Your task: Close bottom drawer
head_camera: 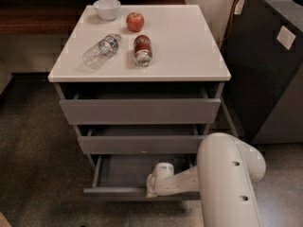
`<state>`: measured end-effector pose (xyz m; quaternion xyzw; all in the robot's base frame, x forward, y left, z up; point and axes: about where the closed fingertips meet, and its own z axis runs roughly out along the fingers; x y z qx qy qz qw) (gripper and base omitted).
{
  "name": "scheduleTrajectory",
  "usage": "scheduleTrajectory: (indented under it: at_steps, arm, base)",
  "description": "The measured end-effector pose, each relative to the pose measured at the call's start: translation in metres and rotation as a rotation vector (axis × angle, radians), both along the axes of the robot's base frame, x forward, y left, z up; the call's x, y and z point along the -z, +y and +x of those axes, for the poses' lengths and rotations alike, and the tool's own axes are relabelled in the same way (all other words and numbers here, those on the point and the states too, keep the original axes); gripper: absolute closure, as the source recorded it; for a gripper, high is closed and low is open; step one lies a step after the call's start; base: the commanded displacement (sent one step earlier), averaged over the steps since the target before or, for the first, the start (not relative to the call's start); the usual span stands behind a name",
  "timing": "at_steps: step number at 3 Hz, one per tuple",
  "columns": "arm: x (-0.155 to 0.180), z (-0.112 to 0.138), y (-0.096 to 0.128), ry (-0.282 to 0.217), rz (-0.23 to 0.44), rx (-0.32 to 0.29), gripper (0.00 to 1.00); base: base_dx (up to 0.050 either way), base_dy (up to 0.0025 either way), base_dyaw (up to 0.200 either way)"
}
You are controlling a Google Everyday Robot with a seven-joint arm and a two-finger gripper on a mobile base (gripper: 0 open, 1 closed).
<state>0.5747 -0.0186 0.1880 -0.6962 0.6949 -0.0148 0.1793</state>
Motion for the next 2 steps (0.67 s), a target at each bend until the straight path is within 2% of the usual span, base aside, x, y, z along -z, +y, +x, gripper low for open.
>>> scheduleTrajectory:
  at_steps: [1, 2]
  arm:
    - [-0.0027, 0.0195, -0.0059, -0.03, -0.012, 0.013, 0.98]
    - [-0.0039, 0.0214, -0.0069, -0.036, -0.013, 0.015, 0.67]
  base:
    - [0.0, 0.0, 0.0]
    - [0.0, 0.0, 0.0]
